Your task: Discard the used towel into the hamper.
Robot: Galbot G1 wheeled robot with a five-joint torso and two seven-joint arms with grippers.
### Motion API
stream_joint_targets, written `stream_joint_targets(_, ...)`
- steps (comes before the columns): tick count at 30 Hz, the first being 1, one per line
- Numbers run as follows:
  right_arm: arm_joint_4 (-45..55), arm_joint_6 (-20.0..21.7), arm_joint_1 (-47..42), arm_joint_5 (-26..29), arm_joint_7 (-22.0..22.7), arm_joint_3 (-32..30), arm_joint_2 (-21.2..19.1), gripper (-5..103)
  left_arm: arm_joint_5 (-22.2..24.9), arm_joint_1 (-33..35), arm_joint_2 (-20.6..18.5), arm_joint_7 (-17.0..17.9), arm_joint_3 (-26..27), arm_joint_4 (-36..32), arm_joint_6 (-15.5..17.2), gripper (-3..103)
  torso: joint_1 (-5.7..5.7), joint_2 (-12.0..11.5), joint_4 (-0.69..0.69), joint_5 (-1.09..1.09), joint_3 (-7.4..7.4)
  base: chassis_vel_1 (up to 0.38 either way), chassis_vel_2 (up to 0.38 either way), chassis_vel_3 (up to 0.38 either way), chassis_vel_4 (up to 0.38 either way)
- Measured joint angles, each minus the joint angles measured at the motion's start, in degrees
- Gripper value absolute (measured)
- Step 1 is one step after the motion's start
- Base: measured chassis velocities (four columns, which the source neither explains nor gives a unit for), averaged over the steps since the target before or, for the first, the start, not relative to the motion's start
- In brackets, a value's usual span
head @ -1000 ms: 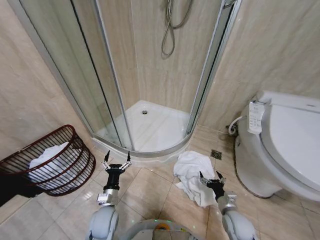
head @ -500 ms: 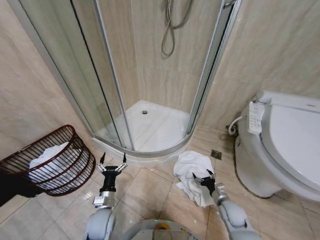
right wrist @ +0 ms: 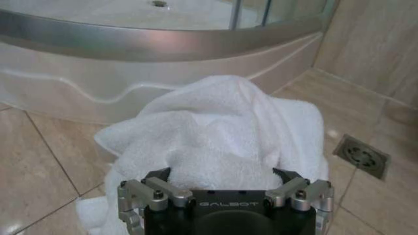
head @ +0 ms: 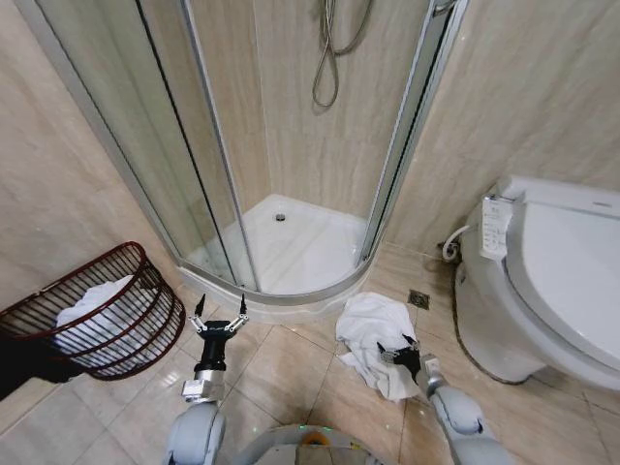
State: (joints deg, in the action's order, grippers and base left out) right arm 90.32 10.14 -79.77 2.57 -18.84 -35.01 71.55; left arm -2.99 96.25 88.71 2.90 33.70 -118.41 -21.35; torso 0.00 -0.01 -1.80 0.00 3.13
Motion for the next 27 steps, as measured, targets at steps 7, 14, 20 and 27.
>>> stream_joint_targets(7,-3.13,-1.06,1.93,0.42,-1.4,-0.2,1.45,98,-0.19,-0.08,0.04,0.0,-0.01,0.01,0.19,100,0.0,0.0,0.0,0.0,0.0,0.0,0.0,0.0,0.0)
stream_joint_targets(14,-3.68,-1.22,2.35,1.51,-0.65,-0.23,2.19,78,-0.21,-0.19,0.1,0.0,-0.16,0.09,0.26,100,0.0,0.0,0.0,-0.01,0.0,0.0,0.0,0.0,0.0)
stream_joint_targets(20,-3.78,-2.12,1.83,1.86,-0.42,-0.33,2.18,56,-0.22,-0.14,0.21,0.03,-0.28,0.28,0.26,100,0.0,0.0,0.0,-0.01,0.0,0.0,0.0,0.0,0.0)
stream_joint_targets(27,-3.64,-2.87,1.36,2.01,0.21,-0.44,2.13,29,-0.33,0.11,0.27,0.15,-0.48,0.1,0.22,100,0.0,0.0,0.0,-0.01,-0.01,0.0,0.0,0.0,0.0)
